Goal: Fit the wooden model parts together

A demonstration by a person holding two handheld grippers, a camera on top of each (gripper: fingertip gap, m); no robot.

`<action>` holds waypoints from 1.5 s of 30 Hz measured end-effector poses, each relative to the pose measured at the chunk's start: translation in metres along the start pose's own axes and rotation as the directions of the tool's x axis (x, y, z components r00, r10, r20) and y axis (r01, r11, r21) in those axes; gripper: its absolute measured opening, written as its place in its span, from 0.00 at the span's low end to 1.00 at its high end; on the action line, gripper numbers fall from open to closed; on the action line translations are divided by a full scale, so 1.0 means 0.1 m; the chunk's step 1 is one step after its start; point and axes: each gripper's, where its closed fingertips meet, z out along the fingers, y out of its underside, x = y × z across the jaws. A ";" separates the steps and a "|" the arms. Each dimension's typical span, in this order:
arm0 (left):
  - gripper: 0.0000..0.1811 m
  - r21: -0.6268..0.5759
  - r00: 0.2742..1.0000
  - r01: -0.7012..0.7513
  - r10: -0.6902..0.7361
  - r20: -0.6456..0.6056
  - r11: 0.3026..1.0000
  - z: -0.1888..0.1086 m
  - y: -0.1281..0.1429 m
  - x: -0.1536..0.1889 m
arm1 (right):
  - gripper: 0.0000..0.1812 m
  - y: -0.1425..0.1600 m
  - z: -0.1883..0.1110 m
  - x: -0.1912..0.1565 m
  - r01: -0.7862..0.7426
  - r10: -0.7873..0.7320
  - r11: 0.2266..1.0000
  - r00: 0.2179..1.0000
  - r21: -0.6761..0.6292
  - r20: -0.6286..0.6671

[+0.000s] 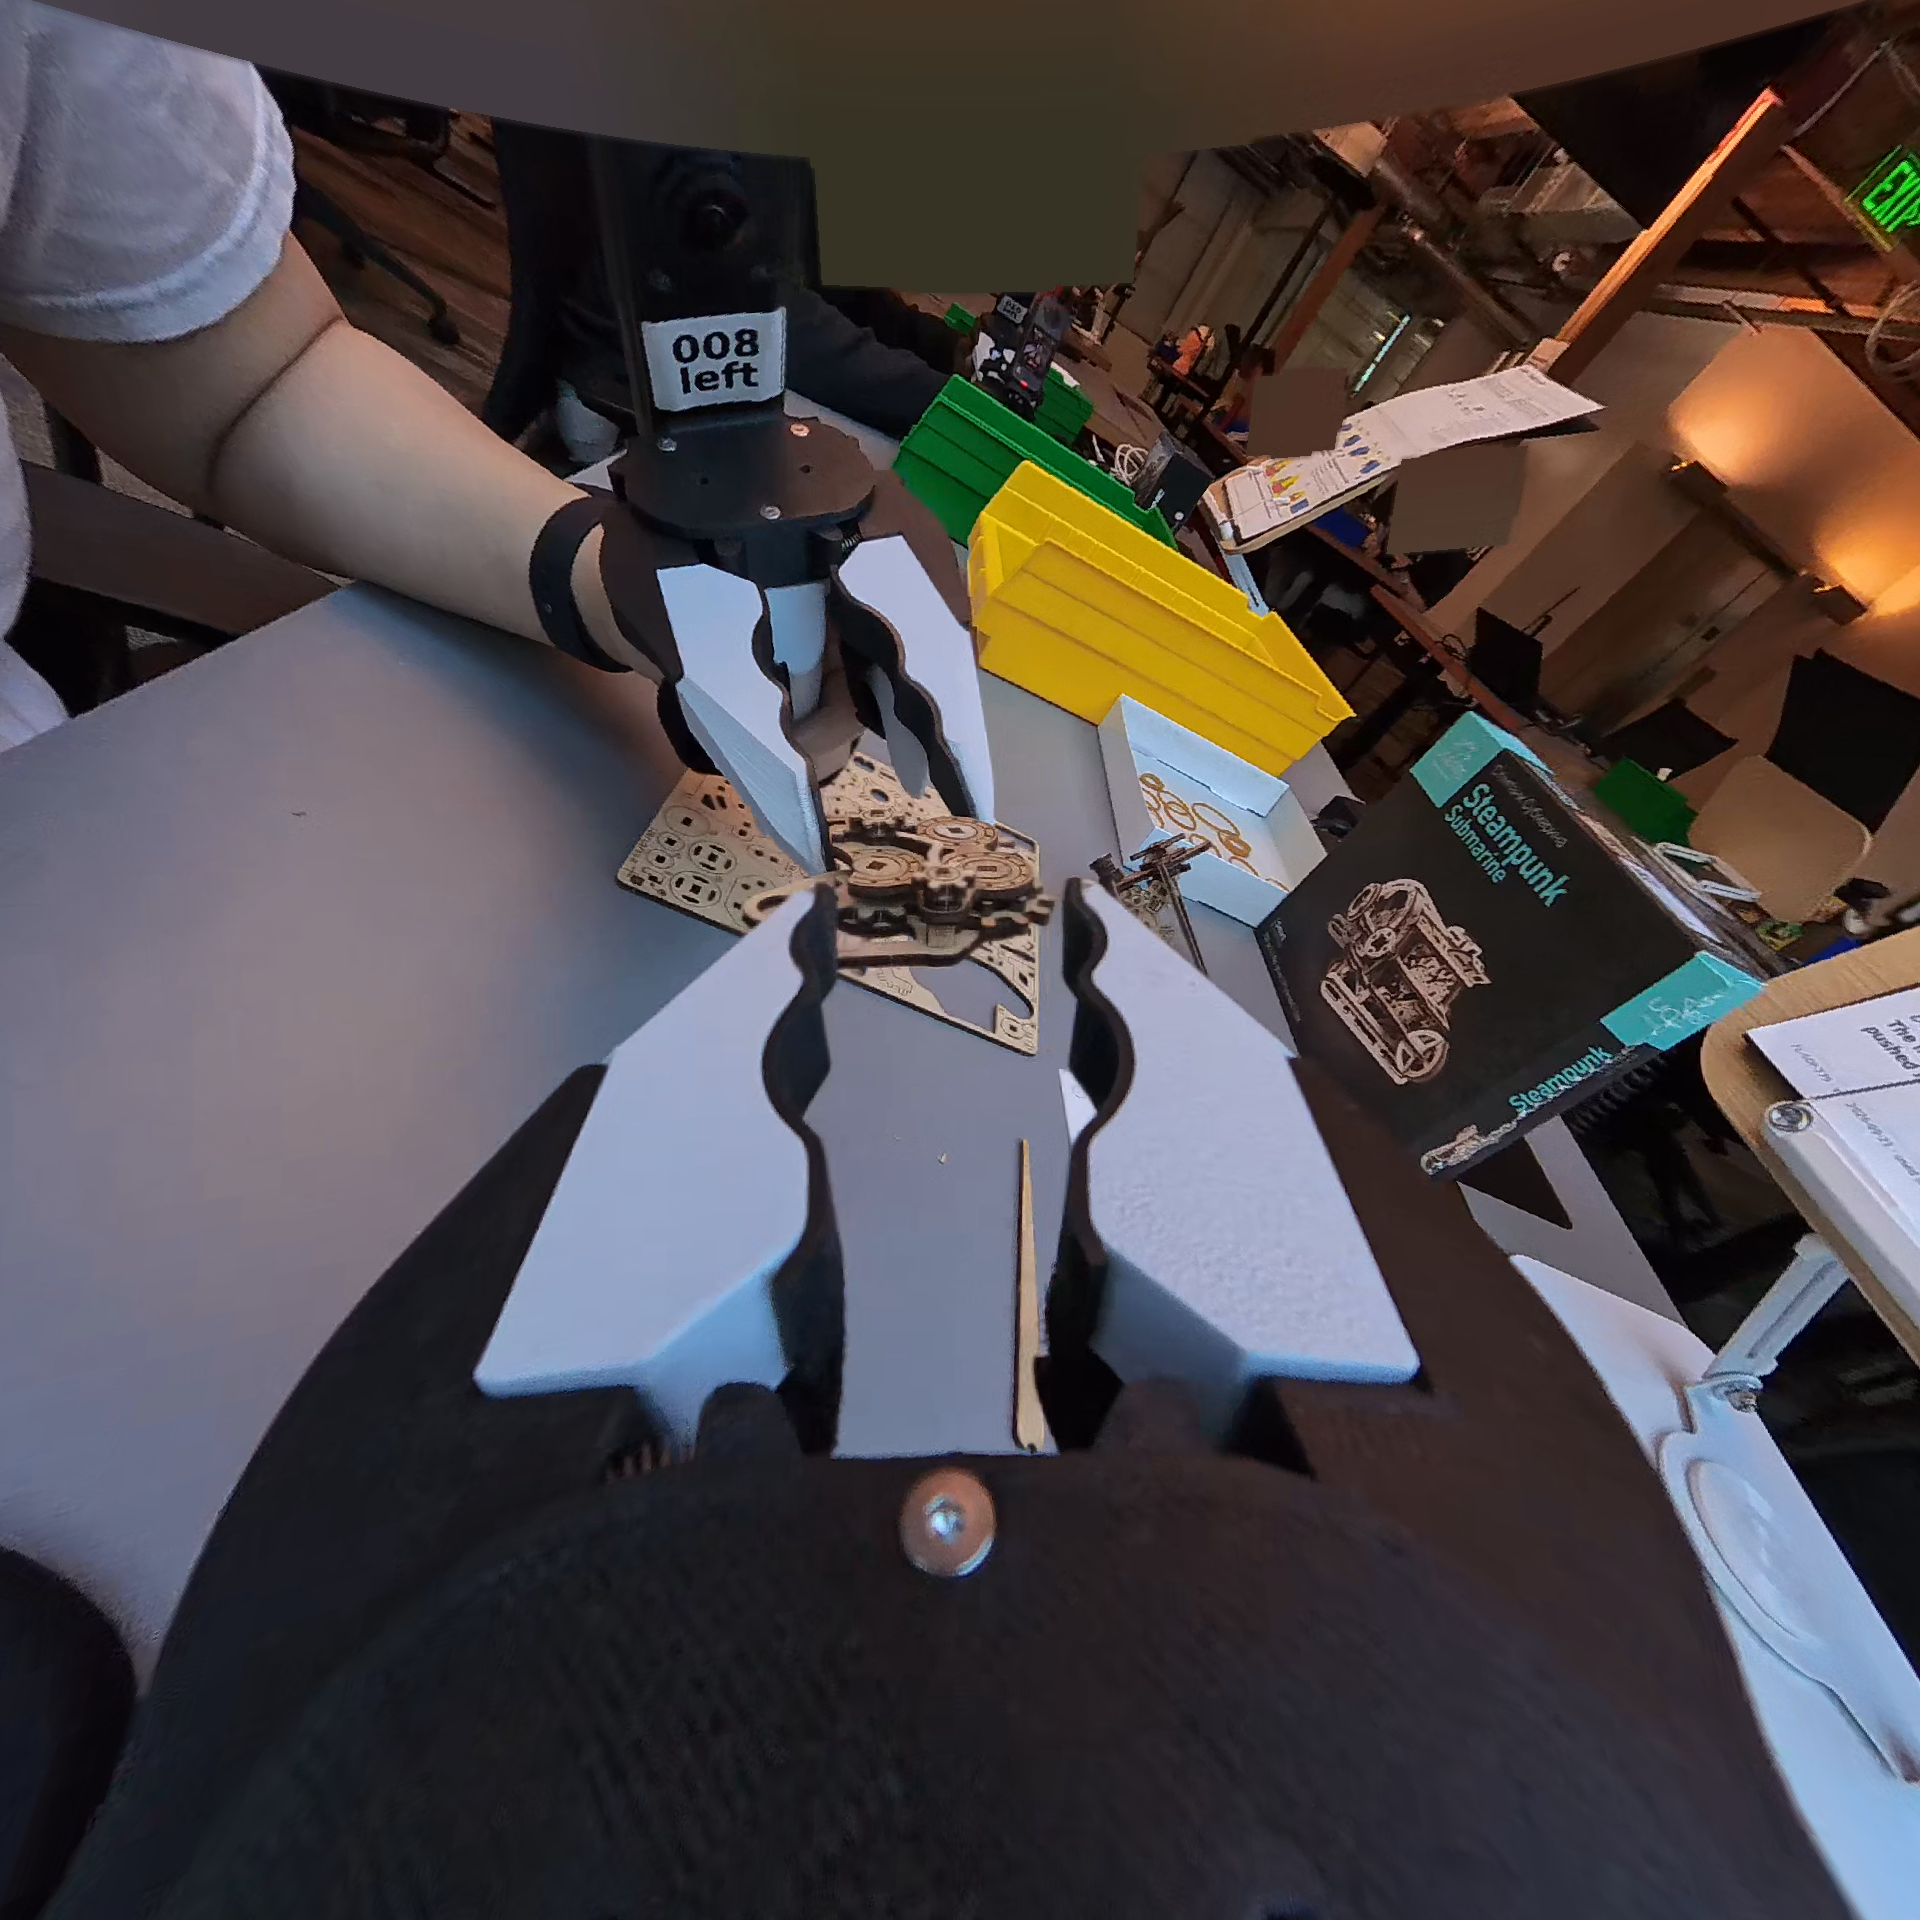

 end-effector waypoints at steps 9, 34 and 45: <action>0.19 -0.013 0.996 -0.066 0.065 -0.053 0.998 -0.01 0.01 0.11 | 0.33 0.18 0.10 -0.21 0.056 -0.045 0.992 0.994 -0.111 0.097; 0.14 -0.064 0.997 -0.044 0.048 0.066 0.997 -0.01 0.05 -0.09 | 0.15 0.20 0.13 0.02 0.093 -0.107 0.985 0.990 -0.142 -0.088; 0.15 -0.078 0.991 -0.133 0.135 0.016 0.988 0.00 0.08 0.00 | 0.32 0.25 0.13 -0.03 -0.006 0.006 0.988 1.000 -0.153 -0.002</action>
